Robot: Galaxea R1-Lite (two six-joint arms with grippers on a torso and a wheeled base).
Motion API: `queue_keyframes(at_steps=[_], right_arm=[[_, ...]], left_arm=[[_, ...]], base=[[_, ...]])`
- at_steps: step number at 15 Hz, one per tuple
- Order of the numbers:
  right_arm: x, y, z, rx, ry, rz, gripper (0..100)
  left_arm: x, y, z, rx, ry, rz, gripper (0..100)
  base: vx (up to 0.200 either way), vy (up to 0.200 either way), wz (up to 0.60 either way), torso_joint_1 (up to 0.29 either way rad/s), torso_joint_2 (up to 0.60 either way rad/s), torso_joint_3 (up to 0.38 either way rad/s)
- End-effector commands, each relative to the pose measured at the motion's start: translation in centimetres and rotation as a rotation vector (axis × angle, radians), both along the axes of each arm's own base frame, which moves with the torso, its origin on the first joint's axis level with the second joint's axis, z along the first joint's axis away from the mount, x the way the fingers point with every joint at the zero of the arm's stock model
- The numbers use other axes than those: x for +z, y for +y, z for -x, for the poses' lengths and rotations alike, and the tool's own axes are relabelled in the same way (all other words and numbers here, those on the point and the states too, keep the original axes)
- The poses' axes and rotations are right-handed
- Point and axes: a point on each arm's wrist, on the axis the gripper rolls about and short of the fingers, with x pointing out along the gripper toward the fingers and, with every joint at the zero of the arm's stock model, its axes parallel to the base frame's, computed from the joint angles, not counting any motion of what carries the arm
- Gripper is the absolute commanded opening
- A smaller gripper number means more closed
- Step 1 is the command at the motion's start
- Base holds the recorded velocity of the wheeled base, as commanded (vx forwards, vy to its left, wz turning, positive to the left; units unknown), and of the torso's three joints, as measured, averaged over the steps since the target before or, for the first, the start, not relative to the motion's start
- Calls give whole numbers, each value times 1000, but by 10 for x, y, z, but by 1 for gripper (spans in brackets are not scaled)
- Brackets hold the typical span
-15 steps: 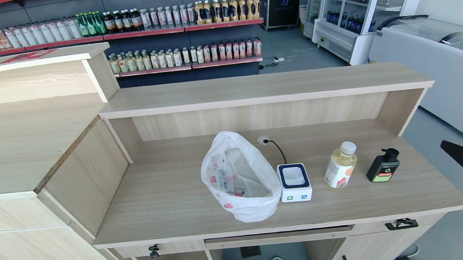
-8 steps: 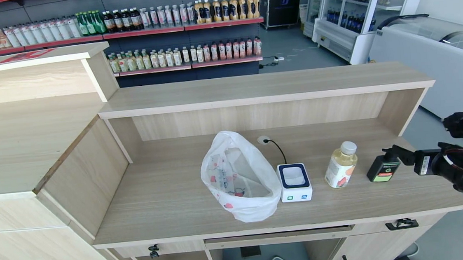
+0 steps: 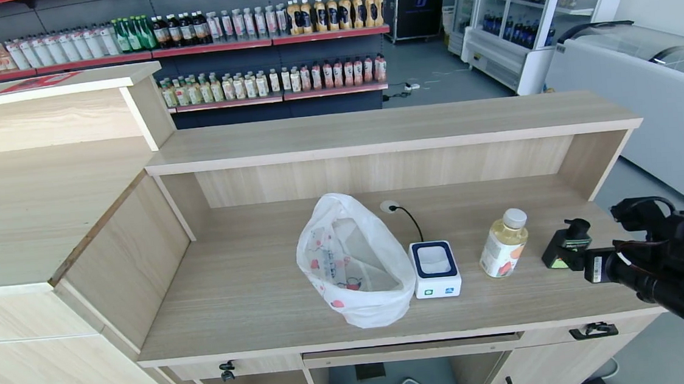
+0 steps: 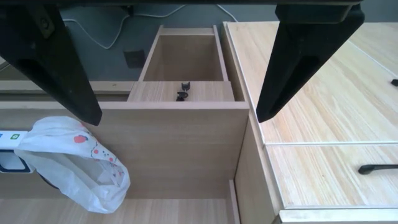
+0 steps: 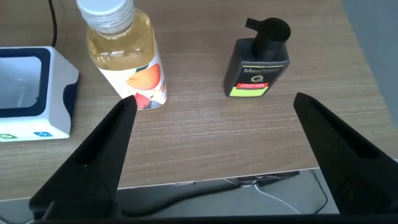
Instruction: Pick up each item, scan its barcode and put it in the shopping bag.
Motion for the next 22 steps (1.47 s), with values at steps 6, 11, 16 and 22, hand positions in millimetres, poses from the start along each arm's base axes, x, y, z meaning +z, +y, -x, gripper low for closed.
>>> queue_keyframes(at_steps=[6,11,16,22], right_arm=[[-30,2,-21,26,-11,31,100],[-46,15,-35,75,-26,43,100],[-58,23,-54,100,-43,58,100],[-70,32,-79,128,-79,59,100]], left_arm=[[0,0,0,0,2,0,100],[0,0,0,0,2,0,100],[0,0,0,0,2,0,100],[0,0,0,0,2,0,100]], base=[[0,0,0,0,0,0],[0,0,0,0,0,0],[0,0,0,0,0,0],[0,0,0,0,0,0]])
